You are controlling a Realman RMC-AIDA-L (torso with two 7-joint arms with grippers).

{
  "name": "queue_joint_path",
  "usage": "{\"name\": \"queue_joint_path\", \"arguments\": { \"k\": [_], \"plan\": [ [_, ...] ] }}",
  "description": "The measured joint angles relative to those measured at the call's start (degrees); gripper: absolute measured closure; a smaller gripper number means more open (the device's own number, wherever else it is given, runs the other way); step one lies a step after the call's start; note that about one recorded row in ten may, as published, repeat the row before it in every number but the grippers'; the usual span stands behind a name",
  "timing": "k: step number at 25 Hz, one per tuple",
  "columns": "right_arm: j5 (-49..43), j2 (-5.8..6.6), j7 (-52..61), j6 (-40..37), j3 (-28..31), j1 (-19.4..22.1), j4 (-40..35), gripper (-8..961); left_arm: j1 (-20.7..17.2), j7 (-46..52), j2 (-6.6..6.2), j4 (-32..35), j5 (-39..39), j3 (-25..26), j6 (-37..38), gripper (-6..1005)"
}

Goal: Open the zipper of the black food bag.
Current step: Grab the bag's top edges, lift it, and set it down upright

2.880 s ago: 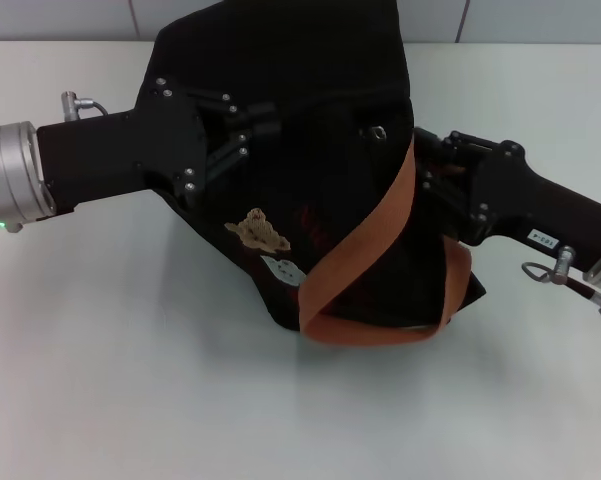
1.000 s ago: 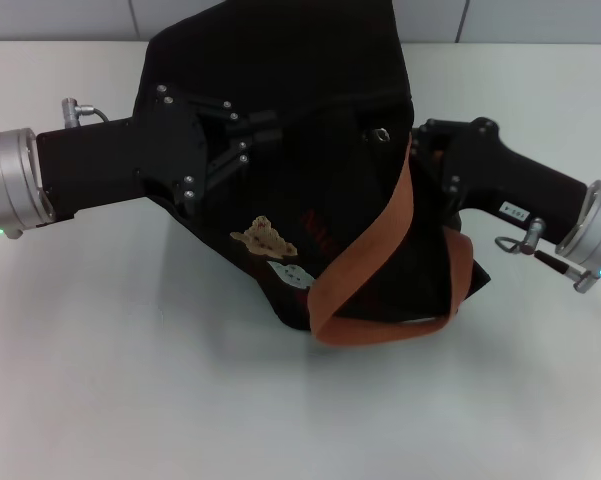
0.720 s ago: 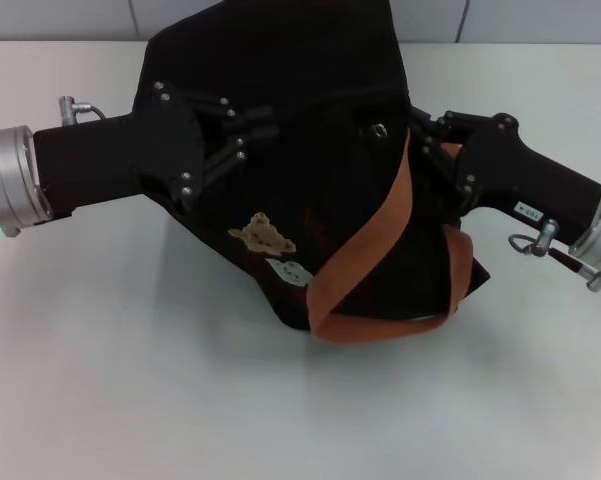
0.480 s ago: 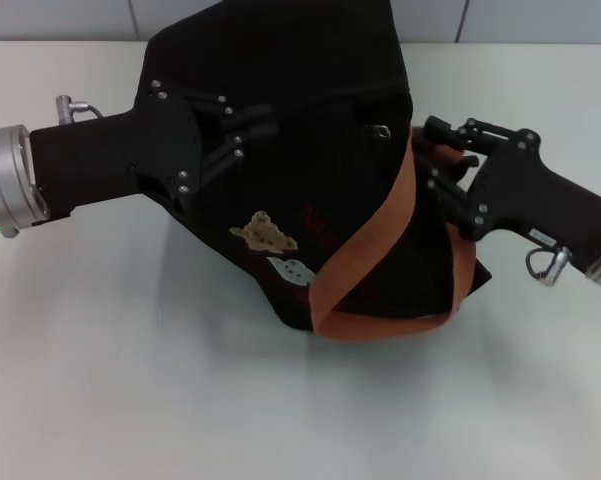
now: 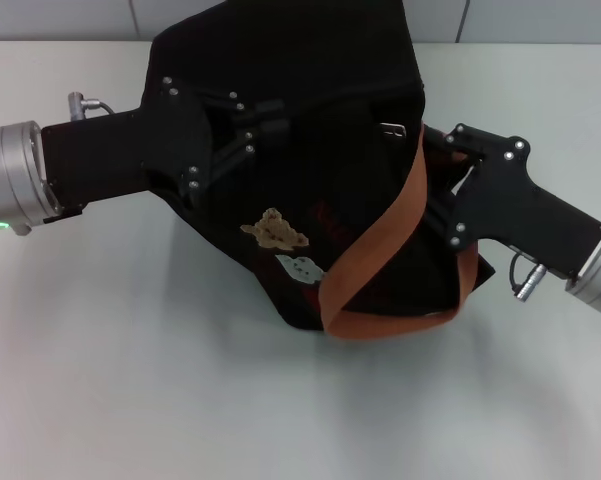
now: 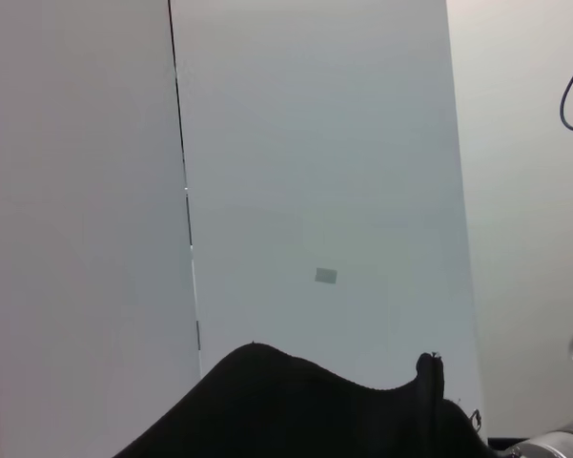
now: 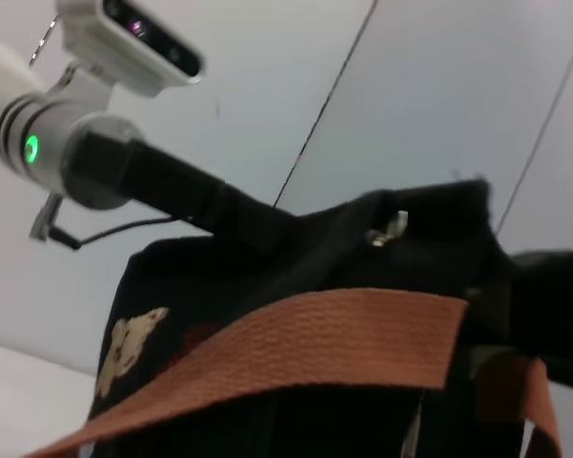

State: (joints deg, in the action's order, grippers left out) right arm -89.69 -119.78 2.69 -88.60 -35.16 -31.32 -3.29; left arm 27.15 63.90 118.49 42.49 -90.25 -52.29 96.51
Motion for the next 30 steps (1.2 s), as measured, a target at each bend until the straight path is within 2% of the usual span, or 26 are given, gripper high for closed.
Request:
{"name": "queue_joint_path", "arguments": {
  "k": [4, 23, 27, 30],
  "plan": [
    [0.7, -0.08, -5.7, 0.5, 0.0, -0.8, 1.6, 548, 0.2, 0.0, 0.02, -0.5, 0.0, 0.0, 0.0, 908],
    [0.3, -0.1, -12.4, 5.5, -0.7, -6.2, 3.1, 546, 2.1, -0.1, -0.09, -1.5, 0.9, 0.0, -0.5, 908],
    [0.6, -0.1, -12.6, 5.3, 0.4, -7.3, 3.8, 547, 2.3, -0.3, -0.05, -1.6, 0.9, 0.0, -1.0, 908],
    [1.0, -0.11, -12.6, 4.8, 4.4, -7.9, 5.2, 547, 2.4, -0.3, -0.02, -1.6, 0.9, 0.0, -1.1, 908]
  ]
}}
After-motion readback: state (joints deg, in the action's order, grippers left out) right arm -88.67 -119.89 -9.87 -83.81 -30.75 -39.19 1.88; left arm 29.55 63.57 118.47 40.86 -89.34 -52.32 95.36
